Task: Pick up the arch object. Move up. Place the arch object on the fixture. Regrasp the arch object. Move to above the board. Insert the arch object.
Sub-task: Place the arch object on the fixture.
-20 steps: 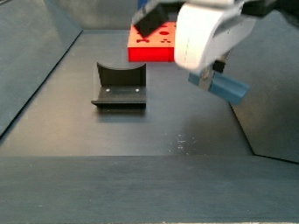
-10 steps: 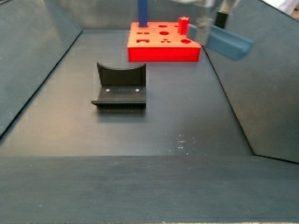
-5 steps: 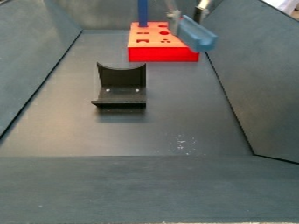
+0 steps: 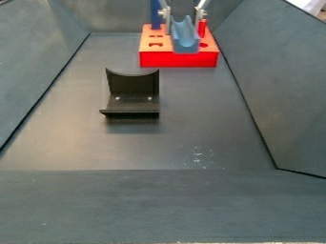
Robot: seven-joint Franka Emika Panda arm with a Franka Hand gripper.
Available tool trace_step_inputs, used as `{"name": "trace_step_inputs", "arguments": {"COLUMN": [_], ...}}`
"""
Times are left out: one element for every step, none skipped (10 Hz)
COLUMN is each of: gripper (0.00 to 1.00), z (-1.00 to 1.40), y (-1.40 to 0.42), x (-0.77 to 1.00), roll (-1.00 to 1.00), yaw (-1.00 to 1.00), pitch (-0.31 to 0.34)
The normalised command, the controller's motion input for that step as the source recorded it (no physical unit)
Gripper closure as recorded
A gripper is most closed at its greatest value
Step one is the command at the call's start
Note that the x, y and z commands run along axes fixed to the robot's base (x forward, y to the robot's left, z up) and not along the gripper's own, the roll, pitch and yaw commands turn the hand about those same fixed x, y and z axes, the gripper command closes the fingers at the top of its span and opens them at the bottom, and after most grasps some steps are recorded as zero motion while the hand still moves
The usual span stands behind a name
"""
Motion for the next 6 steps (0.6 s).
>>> {"name": "trace_step_inputs", "arguments": {"gripper": [1.00,1.00,1.00,1.00,1.00,1.00], "z": [0.00,0.00,0.01,0.01,0.00,0.00], "y": [-0.03,-0.02,-0.25,-0.24,-0.14,-0.12], "x": [0.91,0.85,1.00,1.00,1.00,1.00], "roll": [-0.13,-0.13,-1.00,-1.00,-1.00,-1.00], "yaw": [-0.22,-0.15,0.03,0.03,0.03,0.02], "pitch": [0.167,0.163,-0.032,-0.032,-0.014,-0.003]}}
